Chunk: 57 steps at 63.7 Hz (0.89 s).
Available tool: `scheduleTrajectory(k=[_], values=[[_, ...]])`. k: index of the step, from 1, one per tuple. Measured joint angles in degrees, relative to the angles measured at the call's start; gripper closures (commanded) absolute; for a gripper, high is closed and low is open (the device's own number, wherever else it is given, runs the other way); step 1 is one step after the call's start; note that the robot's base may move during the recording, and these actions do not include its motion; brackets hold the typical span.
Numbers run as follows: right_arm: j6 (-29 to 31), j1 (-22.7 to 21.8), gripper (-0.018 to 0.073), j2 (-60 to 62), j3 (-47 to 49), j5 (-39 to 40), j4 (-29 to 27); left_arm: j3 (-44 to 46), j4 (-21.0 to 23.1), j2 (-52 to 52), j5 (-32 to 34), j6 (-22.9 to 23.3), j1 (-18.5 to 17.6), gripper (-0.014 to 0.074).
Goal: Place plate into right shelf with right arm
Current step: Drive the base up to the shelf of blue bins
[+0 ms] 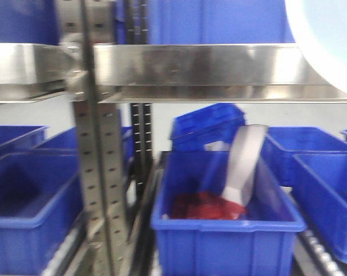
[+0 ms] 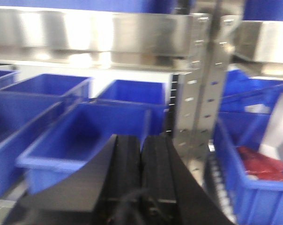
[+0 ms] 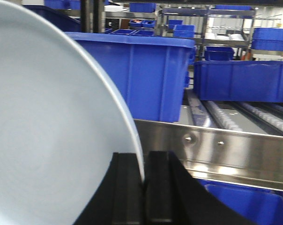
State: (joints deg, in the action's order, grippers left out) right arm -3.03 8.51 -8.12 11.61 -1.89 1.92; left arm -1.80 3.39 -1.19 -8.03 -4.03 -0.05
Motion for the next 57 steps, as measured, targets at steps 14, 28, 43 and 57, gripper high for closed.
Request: scheduleTrajectory(k=[14,28,43,57], values=[[0.0,0.0,0.0505,0.0,0.0,0.0,0.0,0.0,0.0,0.0,0.0,0.0,0.0,0.0643],[0.0,0.0,0.0505,0.0,0.0,0.0,0.0,0.0,0.0,0.0,0.0,0.0,0.0,0.0643],[0.0,0.0,0.0505,0.0,0.0,0.0,0.0,0.0,0.0,0.0,0.0,0.0,0.0,0.0643],[0.0,0.0,0.0505,0.0,0.0,0.0,0.0,0.0,0.0,0.0,0.0,0.0,0.0,0.0643]])
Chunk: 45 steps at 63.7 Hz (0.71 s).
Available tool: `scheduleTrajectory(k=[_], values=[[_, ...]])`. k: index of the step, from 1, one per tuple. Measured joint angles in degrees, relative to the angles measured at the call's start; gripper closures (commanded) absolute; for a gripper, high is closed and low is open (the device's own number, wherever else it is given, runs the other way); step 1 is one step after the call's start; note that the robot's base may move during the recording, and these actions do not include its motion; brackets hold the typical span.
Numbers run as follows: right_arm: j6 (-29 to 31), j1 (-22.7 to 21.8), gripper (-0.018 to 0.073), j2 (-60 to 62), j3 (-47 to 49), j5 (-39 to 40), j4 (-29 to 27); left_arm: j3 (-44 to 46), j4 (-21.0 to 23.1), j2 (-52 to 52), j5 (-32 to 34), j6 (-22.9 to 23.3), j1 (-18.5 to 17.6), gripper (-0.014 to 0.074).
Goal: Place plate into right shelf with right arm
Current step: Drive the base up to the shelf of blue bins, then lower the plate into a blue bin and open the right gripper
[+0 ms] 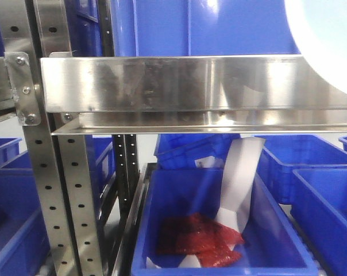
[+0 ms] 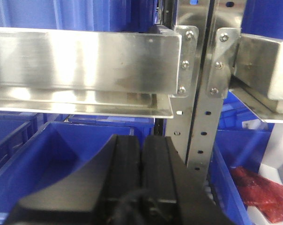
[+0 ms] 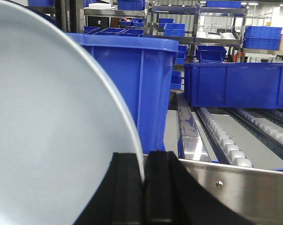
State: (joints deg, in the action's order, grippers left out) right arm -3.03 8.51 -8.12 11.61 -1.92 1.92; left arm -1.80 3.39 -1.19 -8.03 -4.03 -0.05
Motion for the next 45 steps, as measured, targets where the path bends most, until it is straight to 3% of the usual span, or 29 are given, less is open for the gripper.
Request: scheduleTrajectory(k=[45], values=[[0.0,0.0,0.0505,0.0,0.0,1.3,0.0,0.0,0.0,0.0,0.0,0.0,0.0,0.0643]])
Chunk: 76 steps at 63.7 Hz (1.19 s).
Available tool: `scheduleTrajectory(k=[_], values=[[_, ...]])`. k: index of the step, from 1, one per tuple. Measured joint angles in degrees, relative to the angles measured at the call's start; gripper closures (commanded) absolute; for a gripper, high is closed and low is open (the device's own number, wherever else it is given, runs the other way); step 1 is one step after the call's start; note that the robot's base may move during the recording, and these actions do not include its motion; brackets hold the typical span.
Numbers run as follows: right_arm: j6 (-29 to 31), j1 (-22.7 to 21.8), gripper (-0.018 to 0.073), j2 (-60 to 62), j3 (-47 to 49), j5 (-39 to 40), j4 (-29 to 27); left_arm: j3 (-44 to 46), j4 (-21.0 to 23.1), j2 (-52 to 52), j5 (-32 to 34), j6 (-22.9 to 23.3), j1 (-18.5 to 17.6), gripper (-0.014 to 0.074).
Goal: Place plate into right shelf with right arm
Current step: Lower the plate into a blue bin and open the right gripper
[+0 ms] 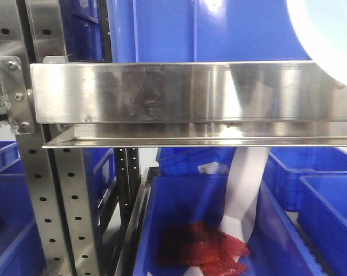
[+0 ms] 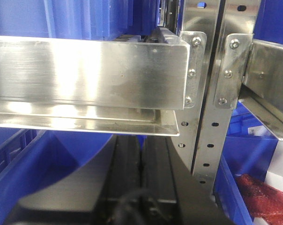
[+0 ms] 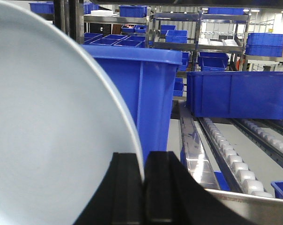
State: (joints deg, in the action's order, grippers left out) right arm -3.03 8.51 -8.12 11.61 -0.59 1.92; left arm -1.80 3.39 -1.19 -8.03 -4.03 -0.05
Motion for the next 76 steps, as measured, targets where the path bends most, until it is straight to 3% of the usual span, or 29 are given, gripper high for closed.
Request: scheduleTrajectory(k=[9,20,52,76], values=[[0.0,0.0,0.0505,-0.3,3.6,-2.5,0.0,0.0,0.0,0.0,0.0,0.0,0.0,0.0643],[0.0,0.0,0.0505,-5.5,17.8,-7.6,0.0,0.0,0.0,0.0,0.0,0.0,0.0,0.0643],[0.0,0.1,0.0505,-46.3,56.4,-6.4,0.0,0.0,0.0,0.0,0.0,0.0,0.0,0.0643],[0.0,4.9,0.0484,-70.4,67.2,-4.9,0.0,0.0,0.0,0.0,0.0,0.0,0.0,0.0643]])
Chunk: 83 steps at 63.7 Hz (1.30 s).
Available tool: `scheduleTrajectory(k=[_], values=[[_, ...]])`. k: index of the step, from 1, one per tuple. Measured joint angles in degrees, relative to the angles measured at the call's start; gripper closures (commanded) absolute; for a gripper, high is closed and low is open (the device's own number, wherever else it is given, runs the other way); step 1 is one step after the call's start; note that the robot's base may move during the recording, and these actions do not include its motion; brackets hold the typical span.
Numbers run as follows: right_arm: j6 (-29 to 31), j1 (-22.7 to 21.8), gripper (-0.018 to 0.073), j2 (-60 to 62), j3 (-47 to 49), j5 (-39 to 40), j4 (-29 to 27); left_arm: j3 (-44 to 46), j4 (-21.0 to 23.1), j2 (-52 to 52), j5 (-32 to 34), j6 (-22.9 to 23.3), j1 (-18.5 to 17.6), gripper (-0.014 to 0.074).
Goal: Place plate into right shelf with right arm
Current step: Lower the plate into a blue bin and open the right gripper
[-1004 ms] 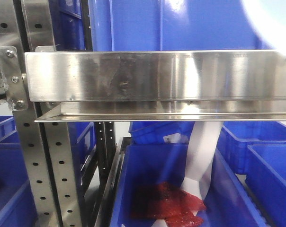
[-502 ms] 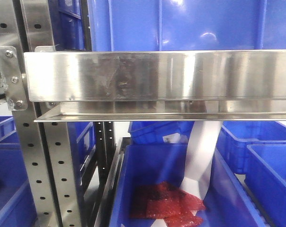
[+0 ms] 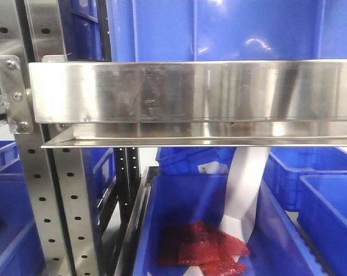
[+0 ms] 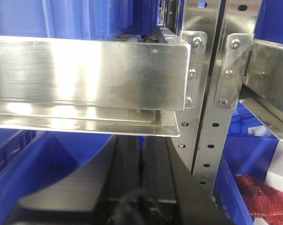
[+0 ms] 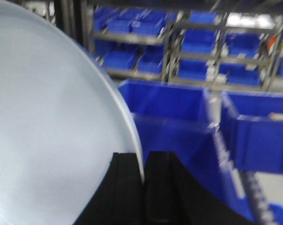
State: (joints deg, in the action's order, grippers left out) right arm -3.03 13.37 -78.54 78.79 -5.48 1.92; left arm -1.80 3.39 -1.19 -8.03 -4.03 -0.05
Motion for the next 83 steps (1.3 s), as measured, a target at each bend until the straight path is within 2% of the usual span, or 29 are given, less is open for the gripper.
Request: scheduleTrajectory(k=[13,20,24,32,36,40,44,46,49,57,63,70,83], values=[[0.0,1.8,0.0225,-4.9,0.2,-2.5,0.0,0.0,0.0,0.0,0.0,0.0,0.0,0.0643],[0.0,2.1,0.0165,-5.2,0.2,-5.1,-0.5,0.0,0.0,0.0,0.0,0.0,0.0,0.0643],[0.0,2.1,0.0165,-5.2,0.5,-5.6,-1.0,0.0,0.0,0.0,0.0,0.0,0.0,0.0643],[0.0,1.9,0.0172,-5.1,0.5,-5.6,-1.3,0.0,0.0,0.0,0.0,0.0,0.0,0.0643],[0.0,1.4,0.0216,-4.7,0.5,-5.6,-1.4,0.0,0.0,0.0,0.0,0.0,0.0,0.0643],[0.0,0.4,0.0320,-3.8,0.5,-5.6,-1.5,0.0,0.0,0.0,0.0,0.0,0.0,0.0643],[0.0,-1.4,0.0478,-2.2,0.5,-5.8,-1.5,0.0,0.0,0.0,0.0,0.0,0.0,0.0643],[0.0,-2.2,0.0528,-1.7,0.5,-6.2,-1.5,0.0,0.0,0.0,0.0,0.0,0.0,0.0643],[0.0,-3.6,0.0496,-0.6,0.5,-6.9,-1.5,0.0,0.0,0.0,0.0,0.0,0.0,0.0643],[0.0,-7.1,0.0507,3.2,-1.1,-9.0,-1.5,0.0,0.0,0.0,0.0,0.0,0.0,0.0643],[0.0,-9.0,0.0507,7.8,-5.6,-9.1,-1.5,0.0,0.0,0.0,0.0,0.0,0.0,0.0643],[0.0,-10.6,0.0507,16.0,-15.2,-6.2,-0.3,0.0,0.0,0.0,0.0,0.0,0.0,0.0643],[0.0,-10.9,0.0507,33.3,-33.7,-0.5,1.8,0.0,0.0,0.0,0.0,0.0,0.0,0.0643]])
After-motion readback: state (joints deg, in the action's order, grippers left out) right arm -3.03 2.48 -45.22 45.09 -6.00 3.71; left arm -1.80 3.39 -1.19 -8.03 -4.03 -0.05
